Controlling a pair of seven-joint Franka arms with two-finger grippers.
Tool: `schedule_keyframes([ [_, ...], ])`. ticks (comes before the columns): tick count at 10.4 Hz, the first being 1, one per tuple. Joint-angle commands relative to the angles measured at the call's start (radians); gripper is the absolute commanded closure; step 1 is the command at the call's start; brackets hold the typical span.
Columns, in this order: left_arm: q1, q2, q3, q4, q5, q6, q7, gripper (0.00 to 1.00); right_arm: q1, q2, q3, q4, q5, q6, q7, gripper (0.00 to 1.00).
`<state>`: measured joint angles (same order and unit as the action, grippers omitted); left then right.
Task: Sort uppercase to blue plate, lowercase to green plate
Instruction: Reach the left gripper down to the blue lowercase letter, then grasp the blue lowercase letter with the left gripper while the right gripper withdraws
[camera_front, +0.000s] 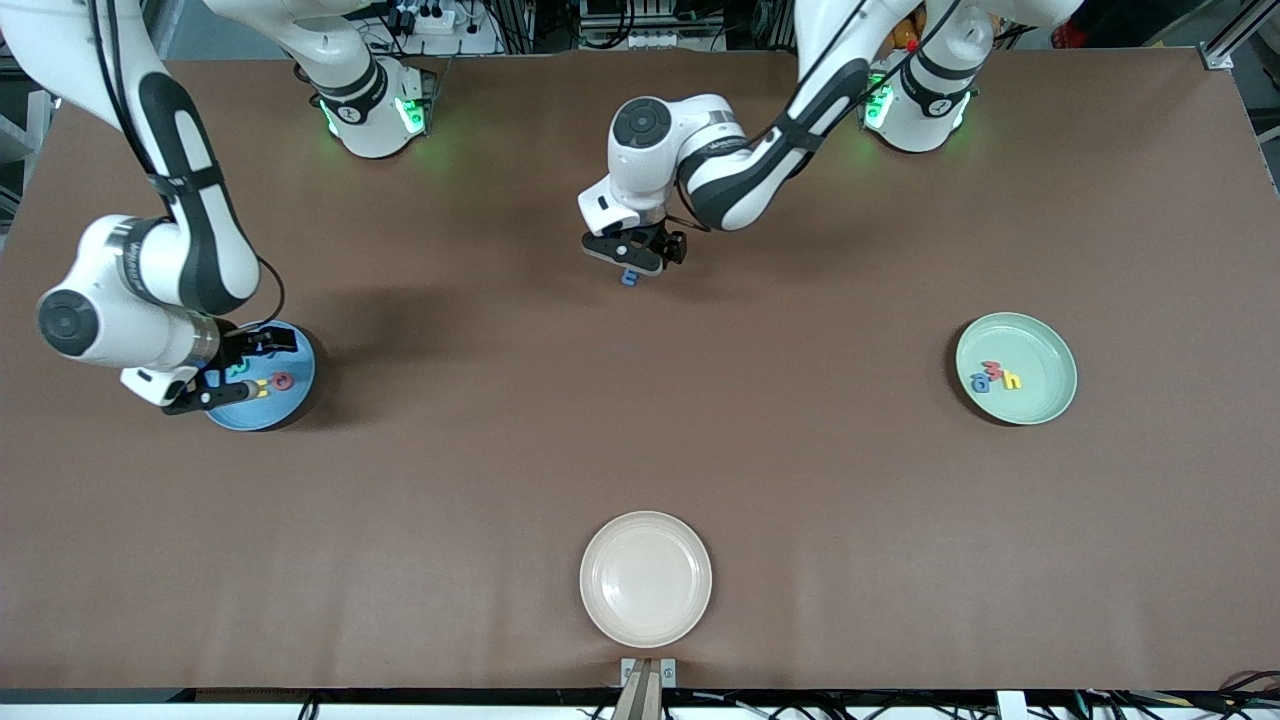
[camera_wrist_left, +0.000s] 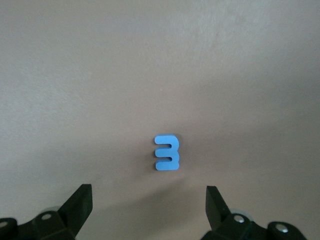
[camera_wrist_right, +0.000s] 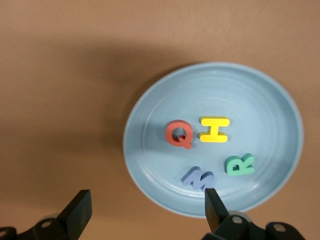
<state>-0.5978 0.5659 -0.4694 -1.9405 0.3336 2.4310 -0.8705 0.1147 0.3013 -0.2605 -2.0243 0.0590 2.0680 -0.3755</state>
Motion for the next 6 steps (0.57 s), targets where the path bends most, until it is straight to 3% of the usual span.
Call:
schedule_keyframes([
  [1,-0.025,0.029,0.026,0.026,0.038,0.013,-0.028,0.0,0.031,-0.034,-0.052,0.151,0.012,-0.168,0.013,0.0],
  [3,-0.059,0.072,0.066,0.084,0.036,0.013,-0.028,0.0,0.046,-0.068,-0.069,0.263,0.005,-0.276,0.032,0.0],
  [6,-0.091,0.109,0.087,0.12,0.036,0.013,-0.068,0.01,0.048,-0.169,-0.065,0.331,0.004,-0.368,0.049,0.0],
])
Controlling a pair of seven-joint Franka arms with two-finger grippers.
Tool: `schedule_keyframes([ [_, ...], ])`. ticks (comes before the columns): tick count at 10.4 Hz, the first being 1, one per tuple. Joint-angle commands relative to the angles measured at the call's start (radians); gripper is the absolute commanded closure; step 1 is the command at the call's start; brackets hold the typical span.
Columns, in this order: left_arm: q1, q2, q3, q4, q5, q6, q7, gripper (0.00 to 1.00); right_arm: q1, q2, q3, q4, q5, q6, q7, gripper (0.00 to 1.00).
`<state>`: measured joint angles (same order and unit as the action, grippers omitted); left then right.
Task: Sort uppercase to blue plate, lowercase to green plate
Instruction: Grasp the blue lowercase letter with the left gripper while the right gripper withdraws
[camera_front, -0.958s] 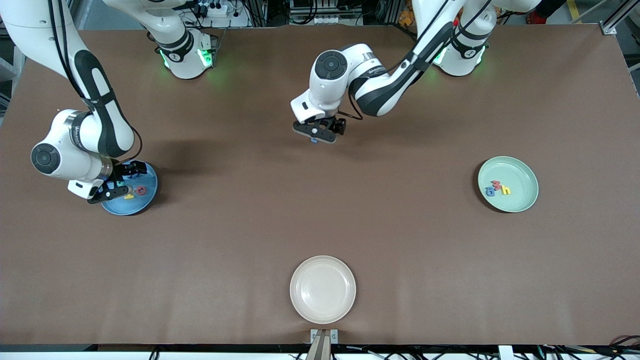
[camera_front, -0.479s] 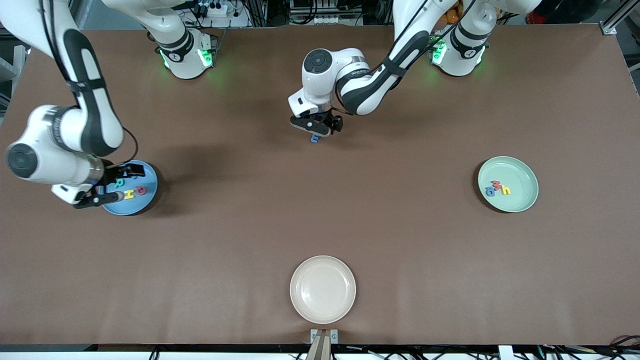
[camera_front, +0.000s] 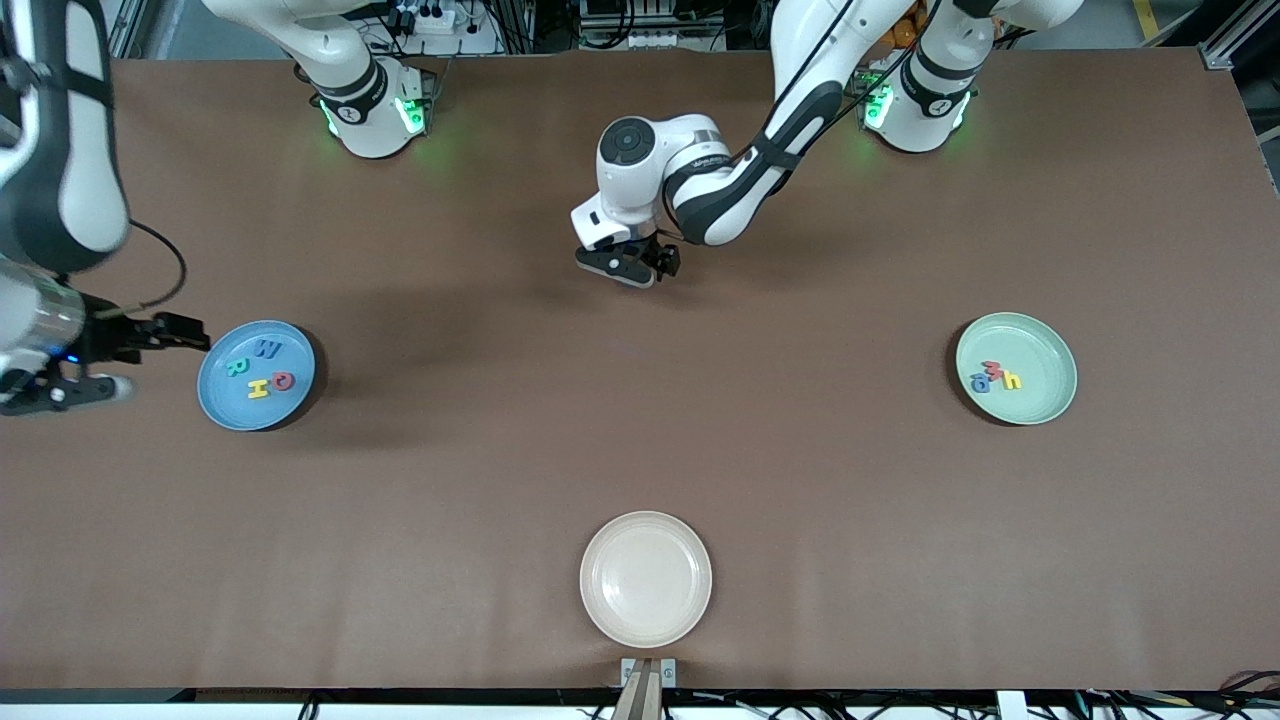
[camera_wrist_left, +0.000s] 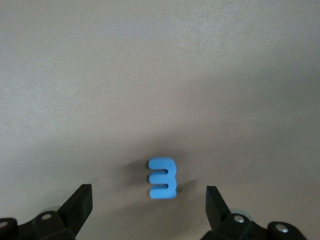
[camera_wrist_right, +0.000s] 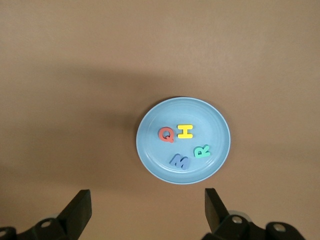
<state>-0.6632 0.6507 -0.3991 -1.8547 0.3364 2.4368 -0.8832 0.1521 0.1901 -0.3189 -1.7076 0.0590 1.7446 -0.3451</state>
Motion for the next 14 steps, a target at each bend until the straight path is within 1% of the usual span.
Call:
schedule_keyframes([
  [1,-0.036,0.024,0.017,0.032,0.03,0.007,-0.066,0.03,0.012,-0.079,-0.005,0.04,0.004,-0.066,0.02,0.0],
  [3,-0.038,0.026,0.017,0.023,0.032,0.005,-0.098,0.09,0.024,-0.096,-0.002,0.098,0.005,-0.082,0.034,0.0],
  [4,-0.038,0.032,0.017,0.022,0.033,0.002,-0.1,0.18,0.03,-0.113,0.014,0.115,0.007,-0.083,0.053,0.0],
  [5,-0.041,0.035,0.017,0.022,0.032,0.002,-0.1,0.19,0.03,-0.118,0.033,0.137,0.005,-0.095,0.069,0.0],
  [6,-0.042,0.035,0.017,0.022,0.032,0.002,-0.1,0.19,0.029,-0.116,0.058,0.175,0.001,-0.137,0.099,0.0],
  [7,-0.041,0.04,0.019,0.023,0.035,0.002,-0.099,0.19,0.027,-0.118,0.082,0.192,-0.001,-0.146,0.141,0.0],
  [8,-0.041,0.043,0.019,0.025,0.036,0.002,-0.099,0.22,0.015,-0.12,0.116,0.207,-0.016,-0.164,0.167,0.0],
  [10,-0.041,0.055,0.019,0.031,0.036,0.002,-0.099,0.28,-0.046,-0.129,0.211,0.236,-0.03,-0.2,0.245,0.0],
  [11,-0.041,0.056,0.019,0.032,0.036,0.004,-0.097,0.33,-0.063,-0.132,0.234,0.238,-0.03,-0.2,0.256,0.0],
  [13,-0.041,0.059,0.019,0.034,0.036,0.004,-0.094,0.49,-0.069,-0.133,0.235,0.237,-0.03,-0.201,0.256,0.0],
  [14,-0.041,0.061,0.02,0.034,0.036,0.004,-0.094,0.63,-0.069,-0.133,0.235,0.232,-0.031,-0.2,0.258,0.0],
])
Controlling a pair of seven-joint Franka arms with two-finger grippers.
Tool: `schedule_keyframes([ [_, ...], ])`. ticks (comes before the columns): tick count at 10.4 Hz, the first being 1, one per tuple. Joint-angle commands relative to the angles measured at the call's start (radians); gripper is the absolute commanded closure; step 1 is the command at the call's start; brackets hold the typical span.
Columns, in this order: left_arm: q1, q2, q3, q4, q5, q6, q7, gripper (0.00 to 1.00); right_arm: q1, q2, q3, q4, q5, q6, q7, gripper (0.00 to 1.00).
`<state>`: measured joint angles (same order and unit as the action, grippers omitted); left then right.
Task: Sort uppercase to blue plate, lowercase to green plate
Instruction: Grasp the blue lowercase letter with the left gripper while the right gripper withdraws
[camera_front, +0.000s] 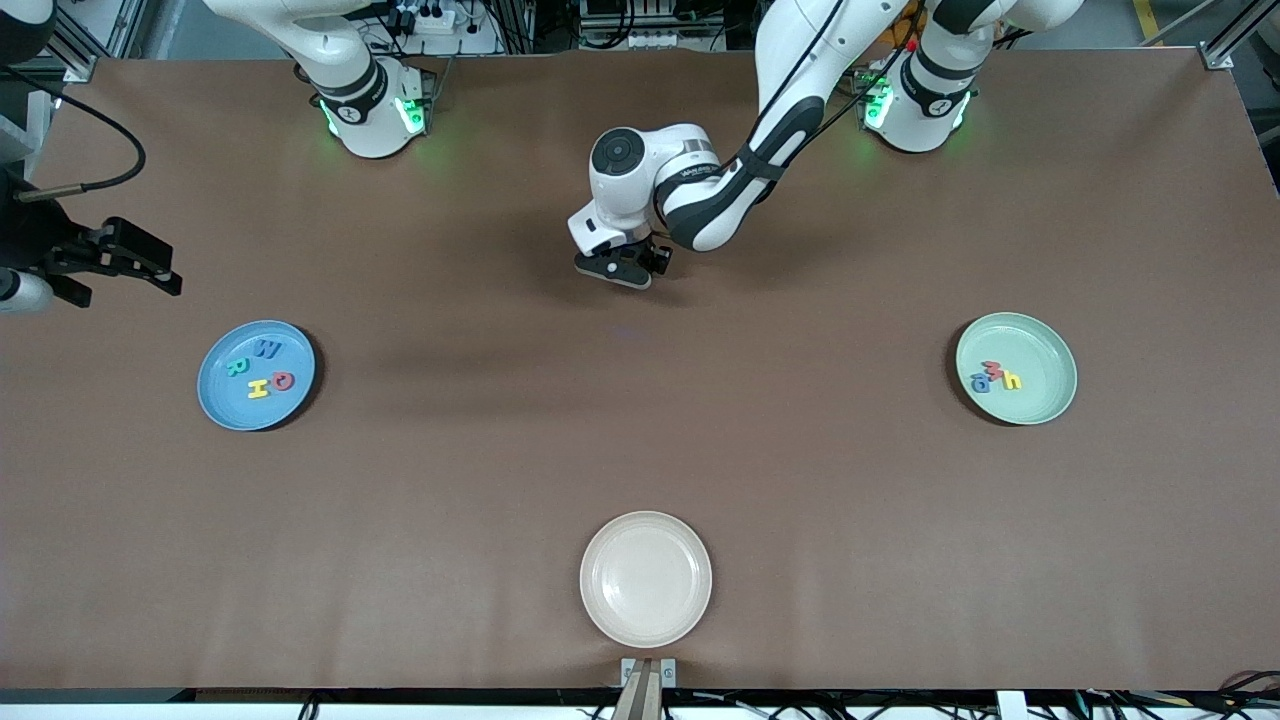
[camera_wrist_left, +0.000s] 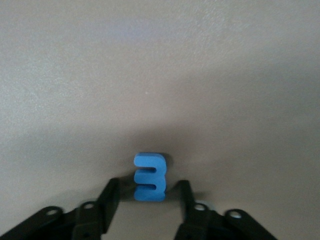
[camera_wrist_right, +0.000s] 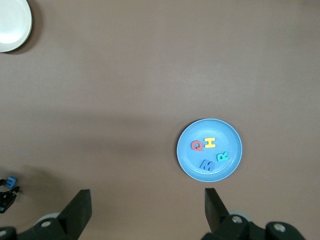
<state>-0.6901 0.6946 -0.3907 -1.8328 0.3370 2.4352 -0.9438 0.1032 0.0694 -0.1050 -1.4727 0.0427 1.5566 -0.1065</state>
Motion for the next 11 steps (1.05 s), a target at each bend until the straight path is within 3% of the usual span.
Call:
schedule_keyframes([
  [1,-0.014,0.017,0.015,0.012,0.036,0.005,-0.036,0.85,-0.022,-0.013,0.021,-0.012,-0.017,-0.004,0.022,0.0],
  [2,-0.012,0.017,0.015,0.012,0.034,0.005,-0.038,1.0,-0.026,-0.013,0.022,-0.011,-0.03,-0.003,0.022,0.0],
  [6,-0.003,-0.033,0.038,0.012,0.031,0.002,-0.039,1.0,-0.048,-0.036,0.047,-0.001,-0.072,-0.007,0.022,0.0],
  [8,0.058,-0.107,0.046,0.01,0.024,-0.004,-0.032,1.0,-0.111,-0.034,0.117,-0.001,-0.083,-0.01,0.022,0.0],
  [11,0.154,-0.197,0.044,0.01,0.024,-0.086,0.003,1.0,-0.108,-0.034,0.114,-0.001,-0.086,-0.004,0.024,0.0],
])
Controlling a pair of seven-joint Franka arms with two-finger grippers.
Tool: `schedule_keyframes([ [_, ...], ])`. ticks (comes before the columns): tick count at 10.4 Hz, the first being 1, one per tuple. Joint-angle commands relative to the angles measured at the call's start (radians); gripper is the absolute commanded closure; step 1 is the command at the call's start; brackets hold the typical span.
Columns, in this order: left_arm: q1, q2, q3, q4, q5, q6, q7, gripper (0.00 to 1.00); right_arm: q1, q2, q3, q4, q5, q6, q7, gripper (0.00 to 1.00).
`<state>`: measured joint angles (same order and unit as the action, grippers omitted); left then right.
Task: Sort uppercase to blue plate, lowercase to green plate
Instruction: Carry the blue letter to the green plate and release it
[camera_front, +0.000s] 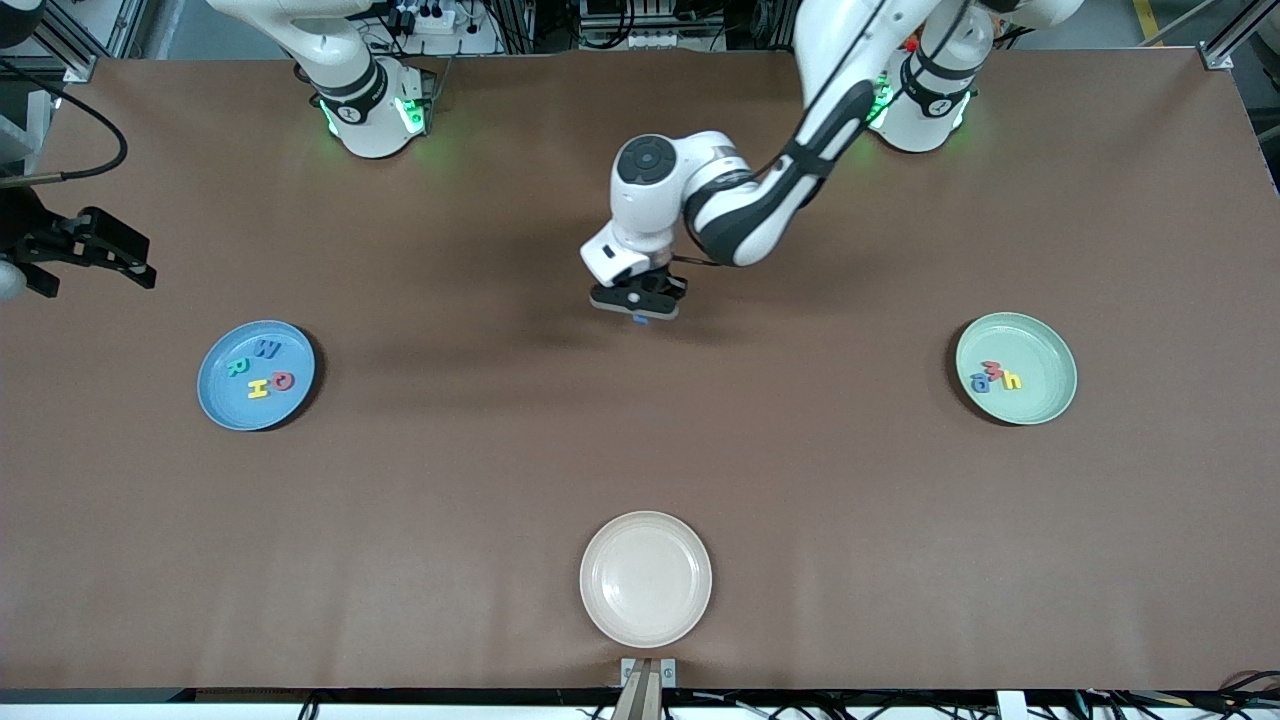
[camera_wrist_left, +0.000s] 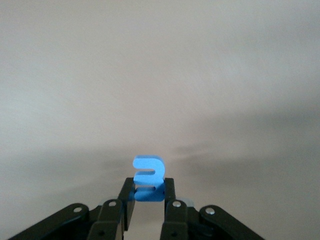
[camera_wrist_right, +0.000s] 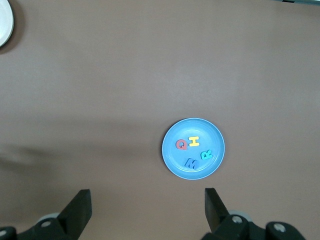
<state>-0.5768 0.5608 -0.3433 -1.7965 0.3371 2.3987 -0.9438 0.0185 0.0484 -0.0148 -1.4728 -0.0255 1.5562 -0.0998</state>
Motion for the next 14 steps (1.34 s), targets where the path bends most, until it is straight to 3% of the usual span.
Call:
schedule_keyframes([
  [1,0.101,-0.09,-0.011,-0.027,0.02,-0.088,0.06,1.0,-0.026,-0.015,0.019,-0.001,-0.019,0.002,0.015,0.0],
  [3,0.243,-0.153,-0.043,-0.032,0.011,-0.188,0.214,1.0,-0.025,-0.01,-0.028,-0.003,-0.017,0.016,0.006,0.0],
  [7,0.457,-0.255,-0.043,-0.055,-0.032,-0.35,0.55,1.0,-0.023,-0.007,-0.034,-0.003,-0.01,0.018,0.008,0.0],
  [12,0.805,-0.276,-0.034,-0.121,-0.033,-0.359,0.977,1.0,-0.025,-0.009,-0.037,-0.009,0.004,0.016,0.02,0.0],
  [14,0.856,-0.263,0.004,-0.148,-0.033,-0.34,1.022,1.0,-0.022,-0.007,-0.048,-0.009,0.021,0.008,0.052,0.0],
])
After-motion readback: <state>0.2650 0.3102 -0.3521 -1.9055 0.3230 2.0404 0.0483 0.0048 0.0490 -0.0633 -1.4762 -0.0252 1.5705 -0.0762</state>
